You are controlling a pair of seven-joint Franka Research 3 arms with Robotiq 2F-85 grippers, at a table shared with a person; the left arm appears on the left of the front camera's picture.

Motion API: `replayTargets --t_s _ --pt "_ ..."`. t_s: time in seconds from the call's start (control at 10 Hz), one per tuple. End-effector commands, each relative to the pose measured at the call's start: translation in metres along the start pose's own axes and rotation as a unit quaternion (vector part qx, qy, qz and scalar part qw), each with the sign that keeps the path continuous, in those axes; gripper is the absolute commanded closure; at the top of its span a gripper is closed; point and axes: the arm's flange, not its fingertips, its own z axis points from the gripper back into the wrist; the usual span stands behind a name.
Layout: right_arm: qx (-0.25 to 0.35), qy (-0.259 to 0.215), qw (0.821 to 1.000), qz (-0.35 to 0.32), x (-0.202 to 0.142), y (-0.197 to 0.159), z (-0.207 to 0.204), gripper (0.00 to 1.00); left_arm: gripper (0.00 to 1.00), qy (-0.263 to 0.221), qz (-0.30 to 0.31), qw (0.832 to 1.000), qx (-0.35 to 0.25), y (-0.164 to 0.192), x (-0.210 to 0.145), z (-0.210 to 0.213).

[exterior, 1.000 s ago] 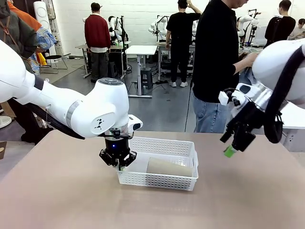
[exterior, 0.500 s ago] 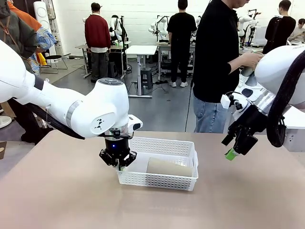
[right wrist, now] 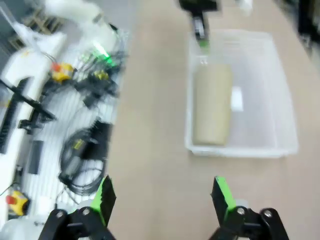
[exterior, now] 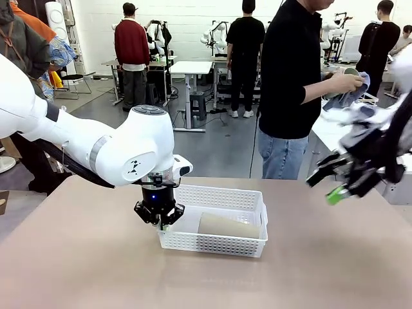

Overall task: Clean and organize the cups into the basket.
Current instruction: Pick up the Organizing basket and move it to the center of the table, then pick up the Reusable plastic cup from the right side of the table and place it inside the Organizing basket.

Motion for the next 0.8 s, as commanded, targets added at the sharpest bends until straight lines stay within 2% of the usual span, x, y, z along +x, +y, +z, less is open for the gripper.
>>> replayTargets --t_s 0.0,0.1,0.3,0.5,0.7 --pt "0.074 -0.139 0.986 0.054 -0.039 0.003 0.059 0.00 1.00 -0.003 -0.007 1.000 0.001 0.003 -0.003 0.000" --pt "0.053 -0.173 0.980 0.076 -0.059 0.005 0.078 0.00 1.00 -0.003 -0.007 1.000 0.001 0.003 -0.003 0.000" --pt "-0.031 -0.209 0.975 0.074 -0.104 0.008 0.098 0.00 1.00 -0.003 -0.007 1.000 0.001 0.003 -0.003 0.000" --pt "-0.118 -0.221 0.968 0.025 -0.149 0.017 0.107 0.00 1.00 -0.003 -0.007 1.000 0.001 0.003 -0.003 0.000" --pt "-0.146 -0.242 0.959 -0.012 -0.192 0.033 0.112 0.00 1.00 -0.003 -0.007 1.000 0.001 0.003 -0.003 0.000"
